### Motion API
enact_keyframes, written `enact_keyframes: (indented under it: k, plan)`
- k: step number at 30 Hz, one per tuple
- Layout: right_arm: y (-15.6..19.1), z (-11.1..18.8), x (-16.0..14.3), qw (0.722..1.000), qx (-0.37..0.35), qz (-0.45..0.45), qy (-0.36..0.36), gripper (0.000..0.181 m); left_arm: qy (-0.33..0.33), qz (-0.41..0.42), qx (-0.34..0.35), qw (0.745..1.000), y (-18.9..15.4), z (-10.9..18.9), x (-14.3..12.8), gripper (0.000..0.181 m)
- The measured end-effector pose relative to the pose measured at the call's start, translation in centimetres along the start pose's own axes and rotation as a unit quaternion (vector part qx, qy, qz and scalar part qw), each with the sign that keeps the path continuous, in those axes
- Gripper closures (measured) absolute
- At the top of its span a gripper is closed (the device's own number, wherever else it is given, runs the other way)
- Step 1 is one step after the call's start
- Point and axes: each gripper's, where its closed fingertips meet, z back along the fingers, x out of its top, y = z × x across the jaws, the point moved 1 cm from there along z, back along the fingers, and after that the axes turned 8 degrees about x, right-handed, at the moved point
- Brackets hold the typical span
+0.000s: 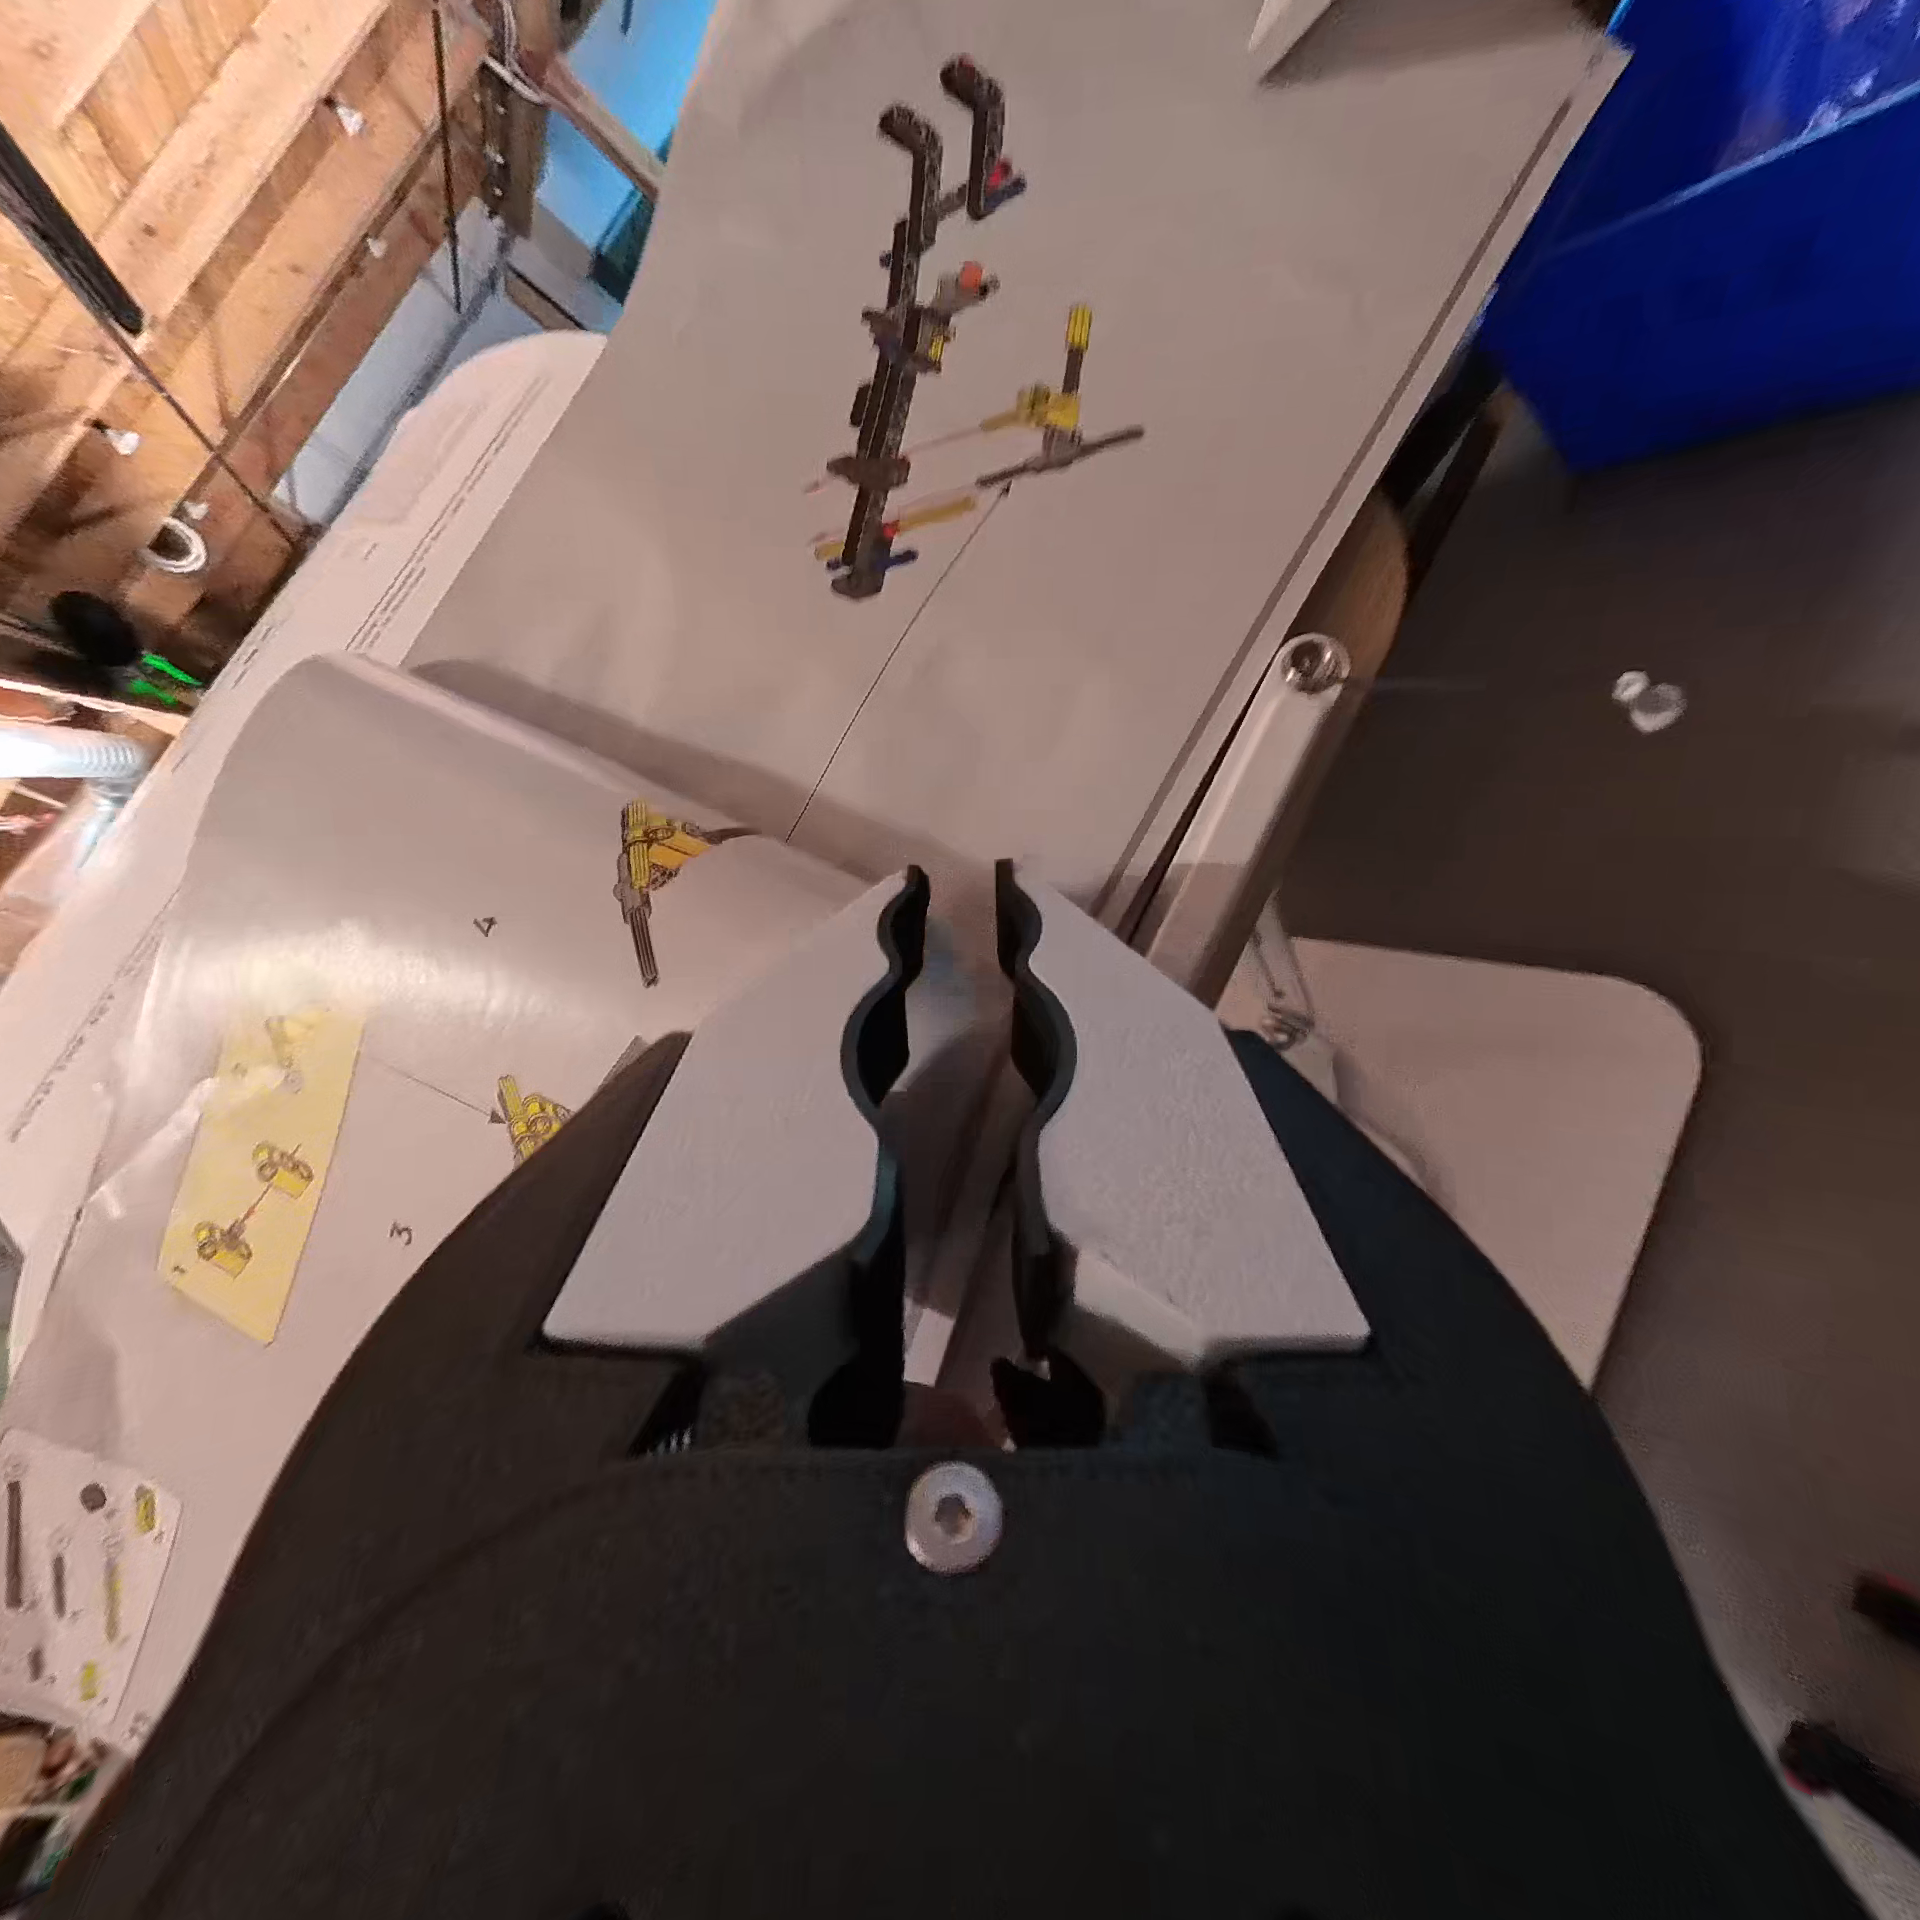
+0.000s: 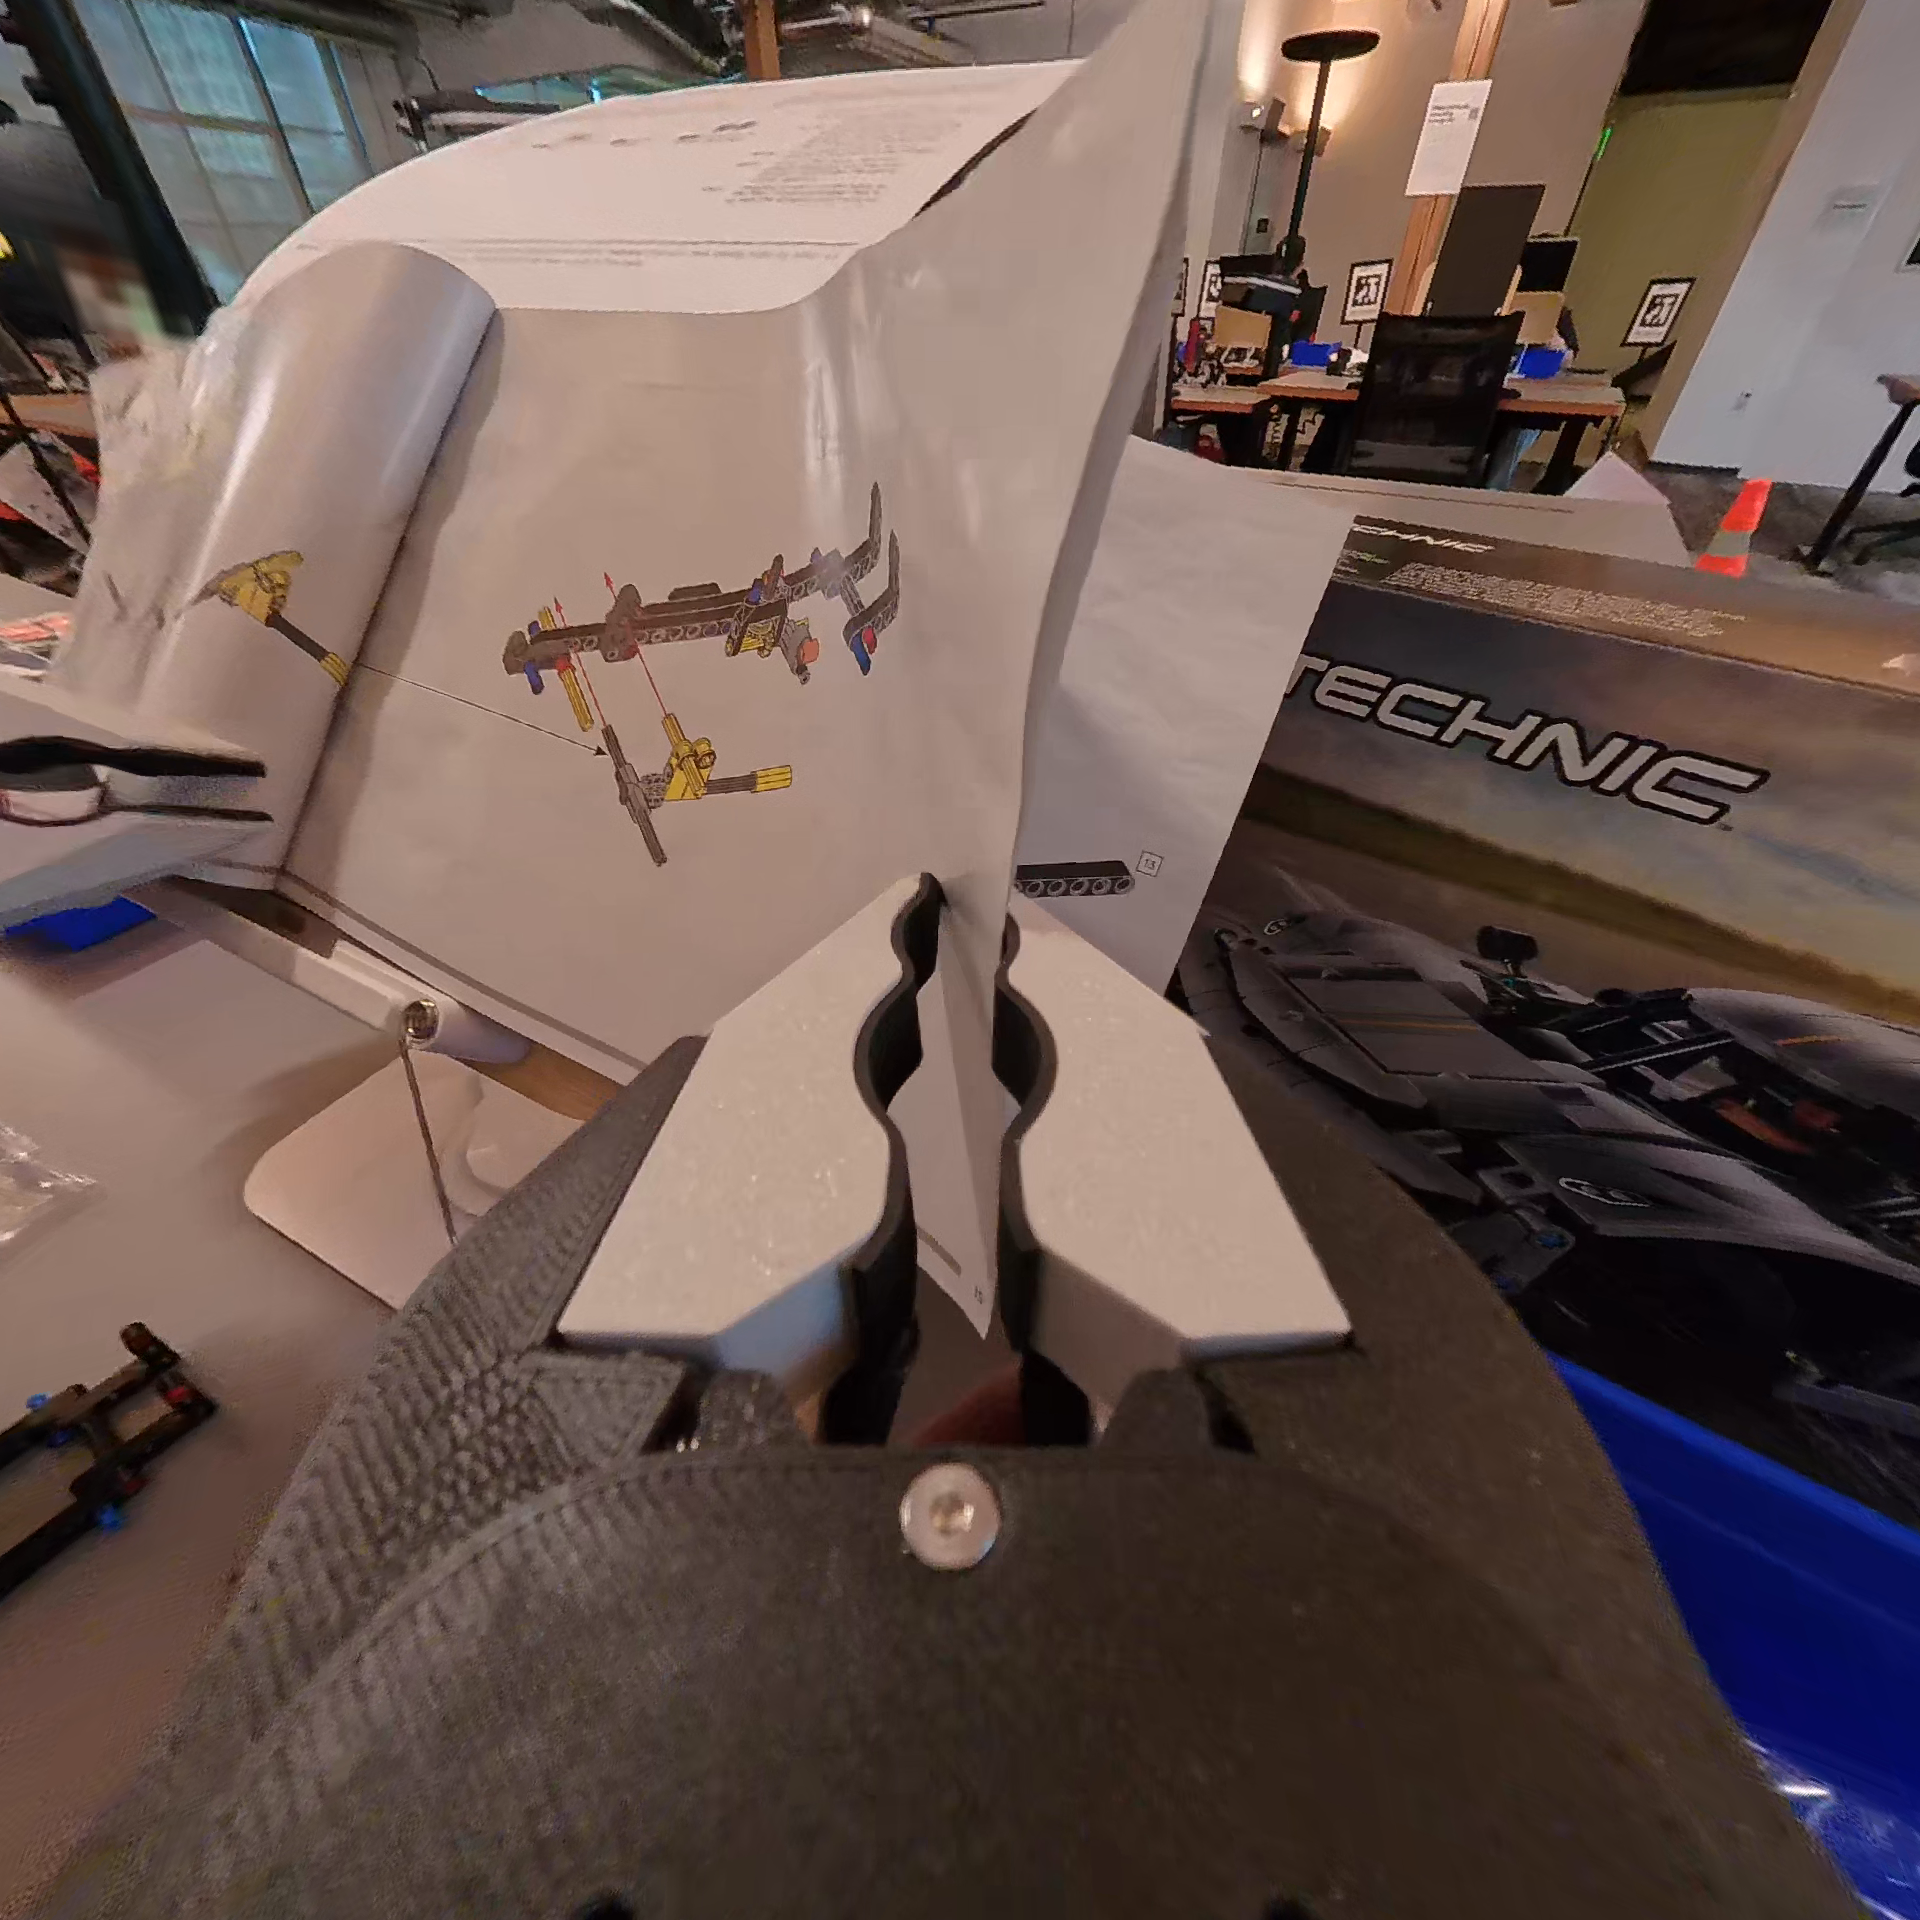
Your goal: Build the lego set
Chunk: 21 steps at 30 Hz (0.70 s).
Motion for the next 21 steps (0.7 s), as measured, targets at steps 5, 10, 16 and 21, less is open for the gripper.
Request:
enact_keyframes:
  k: [5, 10, 16, 21]
  plan:
    - [0.07, -0.06, -0.02, 1.0, -0.003, 0.013, 0.001, 0.171, -0.007, 0.022, 0.0, 1.0, 0.27, -0.07, 0.04, 0.171]
    - [0.2, 0.31, 0.11, 1.0, -0.003, 0.021, 0.001, 0.173, -0.008, 0.018, 0.001, 1.0, 0.09, -0.15, 0.15, 0.169]
    - [0.65, 0.7, 0.3, 1.0, 0.01, 0.014, -0.004, 0.181, -0.012, 0.016, 0.004, 1.0, 0.16, -0.09, 0.41, 0.168]
    - [0.8, 0.77, 0.52, 1.0, 0.019, 0.007, -0.01, 0.181, -0.022, 0.019, 0.003, 1.0, 0.44, 0.23, 0.76, 0.167]
